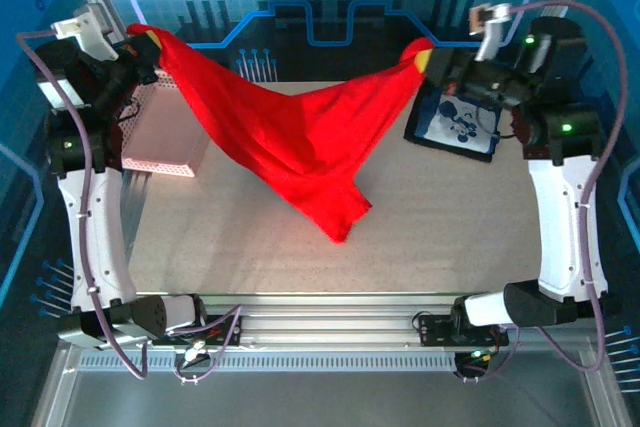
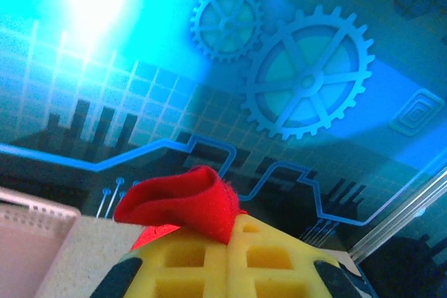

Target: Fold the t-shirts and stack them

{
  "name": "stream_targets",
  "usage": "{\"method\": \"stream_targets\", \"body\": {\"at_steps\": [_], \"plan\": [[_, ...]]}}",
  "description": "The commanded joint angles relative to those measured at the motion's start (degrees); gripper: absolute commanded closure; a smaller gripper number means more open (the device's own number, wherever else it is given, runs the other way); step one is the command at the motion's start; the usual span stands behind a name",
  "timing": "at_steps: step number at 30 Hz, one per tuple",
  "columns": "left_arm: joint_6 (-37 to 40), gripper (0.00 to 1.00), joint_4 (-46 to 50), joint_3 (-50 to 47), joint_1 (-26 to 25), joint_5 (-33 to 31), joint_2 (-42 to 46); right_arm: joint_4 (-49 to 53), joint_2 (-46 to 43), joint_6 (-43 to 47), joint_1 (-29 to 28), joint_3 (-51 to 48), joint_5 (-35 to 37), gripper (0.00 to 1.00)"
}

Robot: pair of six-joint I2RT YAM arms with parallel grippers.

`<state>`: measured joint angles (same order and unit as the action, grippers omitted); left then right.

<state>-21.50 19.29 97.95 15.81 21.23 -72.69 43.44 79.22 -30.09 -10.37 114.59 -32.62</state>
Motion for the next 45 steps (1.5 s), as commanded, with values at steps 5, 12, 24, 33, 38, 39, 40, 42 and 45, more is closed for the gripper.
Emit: {"method": "stream_targets", "body": {"at_steps": [5, 12, 24, 33, 38, 39, 40, 42, 45], "plan": [[5.9, 1.00, 2.3, 16.7, 0.6, -1.9, -2.9, -8.4, -7.4, -9.4, -8.5, -7.8, 3.1, 1.00], [5.2, 1.00, 2.6, 28.4, -1.5, 0.7, -13.9, -4.7, -12.8, -8.9, -5.5, -16.4, 10.9, 1.00], [10.4, 1.00, 3.5, 39.4, -17.7, -3.7, -46.3, -15.8, -14.0, -9.2, 6.9, -42.2, 14.2, 1.00], [5.4, 0.01, 3.2, 40.7, -23.0, -5.2, -56.6, -22.7, -7.3, -7.0, 12.8, -54.7, 19.6, 1.00], [3.5, 0.01, 10.7, 25.7, -23.1, -2.7, -43.2, -20.6, -4.0, -4.2, 13.9, -57.2, 22.2, 0.90], [2.9, 0.01, 11.6, 20.6, -23.1, -0.9, -39.7, -19.5, -3.3, -3.6, 14.3, -57.6, 22.9, 0.87], [2.0, 0.01, 12.8, 15.7, -23.2, -0.1, -36.0, -18.4, -2.8, -3.4, 15.0, -58.1, 23.6, 0.78], [-1.0, 0.01, 13.2, 2.0, -23.4, 2.1, -27.2, -15.8, -1.8, -2.3, 17.2, -59.3, 23.9, 0.52], [-4.0, 0.01, 16.1, -16.3, -23.6, 0.9, -15.6, -9.2, -1.5, 0.4, 20.2, -59.9, 27.4, 0.33]]}}
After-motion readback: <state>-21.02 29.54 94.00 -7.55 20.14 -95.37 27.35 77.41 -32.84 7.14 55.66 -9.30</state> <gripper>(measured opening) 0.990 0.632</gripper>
